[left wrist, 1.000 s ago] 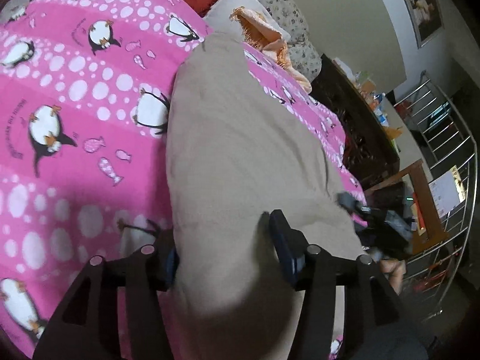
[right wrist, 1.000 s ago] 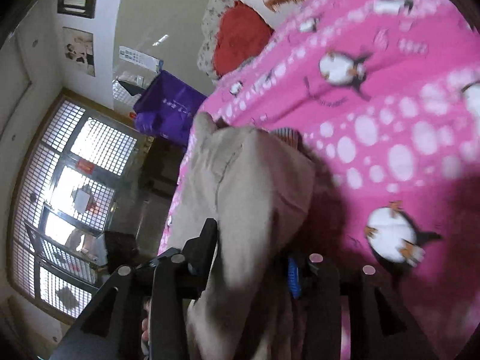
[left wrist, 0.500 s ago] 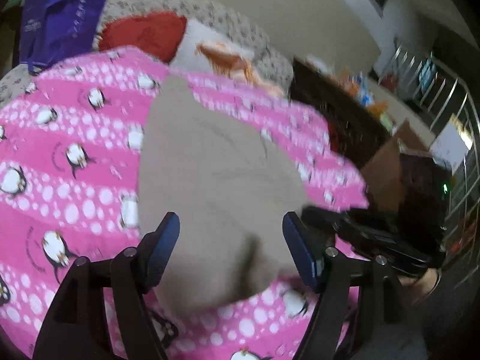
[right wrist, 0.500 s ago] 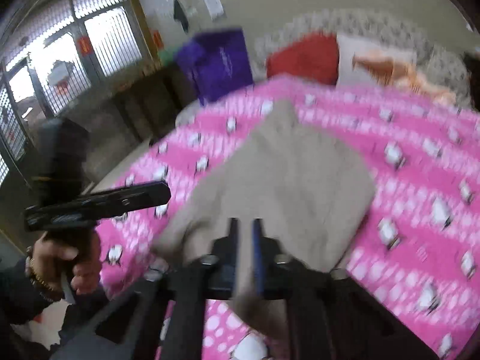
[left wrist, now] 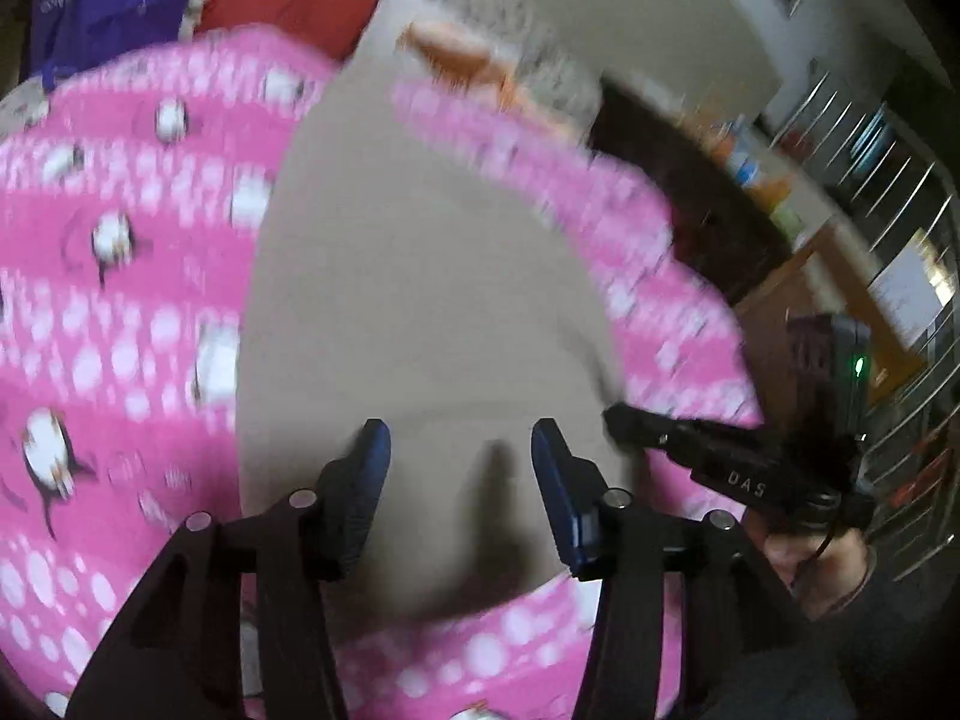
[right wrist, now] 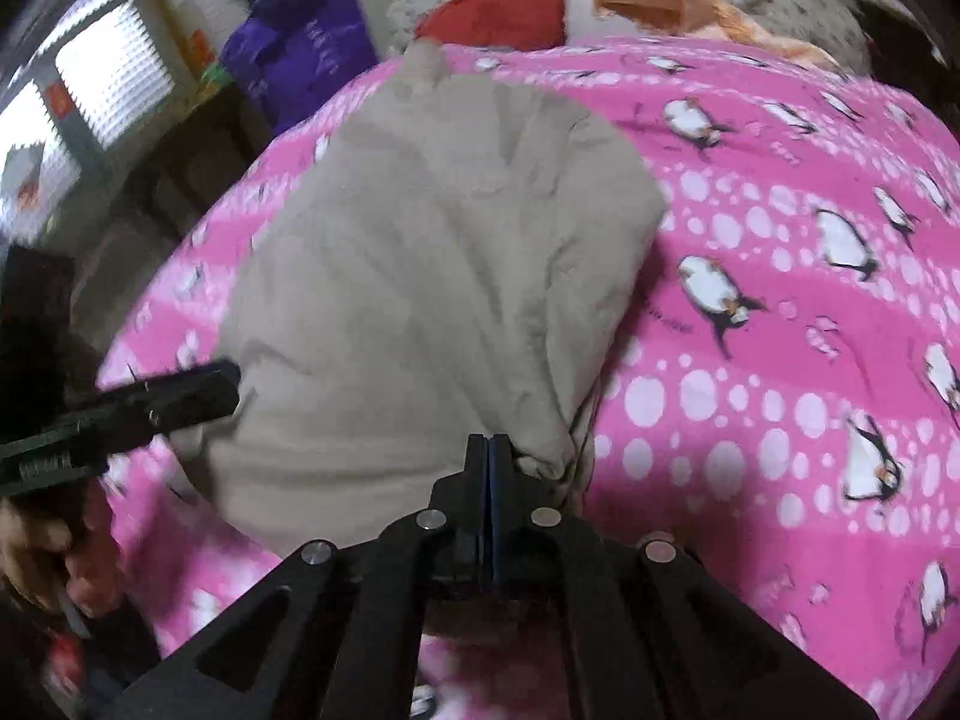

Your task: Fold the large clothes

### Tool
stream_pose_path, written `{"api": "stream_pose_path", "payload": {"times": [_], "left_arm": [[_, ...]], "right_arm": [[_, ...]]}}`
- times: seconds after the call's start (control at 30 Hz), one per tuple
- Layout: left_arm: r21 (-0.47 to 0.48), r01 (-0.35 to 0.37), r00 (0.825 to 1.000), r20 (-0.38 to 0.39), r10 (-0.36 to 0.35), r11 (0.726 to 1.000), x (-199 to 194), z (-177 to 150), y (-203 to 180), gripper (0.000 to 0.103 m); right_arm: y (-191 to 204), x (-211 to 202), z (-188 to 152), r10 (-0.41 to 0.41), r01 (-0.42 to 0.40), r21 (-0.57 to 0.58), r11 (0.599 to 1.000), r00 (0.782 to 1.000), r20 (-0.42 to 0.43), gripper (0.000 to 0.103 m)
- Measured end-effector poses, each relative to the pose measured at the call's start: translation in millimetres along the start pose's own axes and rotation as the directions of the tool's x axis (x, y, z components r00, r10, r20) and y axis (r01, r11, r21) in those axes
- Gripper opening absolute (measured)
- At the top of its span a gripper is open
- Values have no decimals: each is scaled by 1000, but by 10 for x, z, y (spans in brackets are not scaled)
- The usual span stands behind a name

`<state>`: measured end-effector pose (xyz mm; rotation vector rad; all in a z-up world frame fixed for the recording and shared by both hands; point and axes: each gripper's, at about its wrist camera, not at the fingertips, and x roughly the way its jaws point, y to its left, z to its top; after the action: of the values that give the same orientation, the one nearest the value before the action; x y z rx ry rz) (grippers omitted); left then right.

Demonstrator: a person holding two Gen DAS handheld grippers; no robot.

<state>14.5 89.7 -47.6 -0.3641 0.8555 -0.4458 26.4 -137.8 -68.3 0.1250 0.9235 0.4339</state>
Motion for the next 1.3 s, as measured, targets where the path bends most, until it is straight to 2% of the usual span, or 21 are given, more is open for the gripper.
{"api": "stream_pose_path", "payload": {"times": [0.03,0.1,0.17,0.27,0.33,0.37,0.43,0.47,0.53,0.57,0.6,0.63,0.7,0.73,0.87,1.0,1.13,1.23,1.27,1.3], "left_arm": [[-4,9,999,49,-9,1000,-72,136,-14,53],[0,-18,993,115,18,1000,-72,451,-20,61],[-10,-85,985,149,86,996,80,819,29,61],[-60,-155,981,106,160,986,529,1271,193,61],[-72,-191,980,49,195,979,817,1401,271,61],[-63,-230,973,21,231,971,958,1441,285,61],[-37,-286,958,-46,284,957,1277,1463,331,61],[-29,-300,952,-66,297,954,1411,1457,366,61],[-26,-311,948,-85,308,950,1565,1398,393,71],[7,-302,950,-76,302,953,1639,1339,356,90],[52,-295,953,-63,298,954,1693,1293,292,103],[133,-321,943,-45,329,938,1784,1208,189,103],[194,-385,918,-19,396,902,1870,1126,114,103],[194,-391,916,-8,400,899,1865,1111,105,103],[134,-339,940,0,342,931,1762,1109,191,103],[186,-388,919,-3,395,903,1783,1129,88,103],[182,-407,910,-3,414,895,1814,1172,82,103],[221,-449,888,6,459,866,1878,1136,24,103],[230,-455,884,5,467,860,1897,1137,23,103],[238,-459,881,2,472,856,1907,1133,22,103]], "right_arm": [[69,-82,87,-9,9,7,1000,999,39,0],[177,-231,338,-63,59,34,998,991,121,8],[269,-199,649,-97,82,98,992,983,158,9],[434,18,956,-148,127,126,984,974,173,9],[459,259,1016,-203,185,113,976,964,173,9],[421,386,1019,-212,195,124,973,967,142,10],[280,645,946,-228,215,136,967,969,90,9],[185,757,883,-250,239,135,962,966,71,4],[-11,917,739,-224,215,147,965,974,44,3],[-70,961,663,-199,189,149,971,979,51,2],[-111,985,599,-178,167,134,977,981,81,2],[-112,996,550,-176,165,107,981,978,109,2],[-87,1000,501,-192,181,83,980,972,136,2],[-62,999,486,-202,194,73,978,969,140,2],[-73,990,485,-201,193,72,979,969,145,2],[-15,980,491,-212,205,59,977,967,140,6],[4,949,530,-216,209,69,976,969,121,8],[37,903,557,-221,214,73,974,969,110,20],[59,901,570,-208,201,67,977,973,101,31],[90,888,578,-194,189,58,980,977,90,36]]}}
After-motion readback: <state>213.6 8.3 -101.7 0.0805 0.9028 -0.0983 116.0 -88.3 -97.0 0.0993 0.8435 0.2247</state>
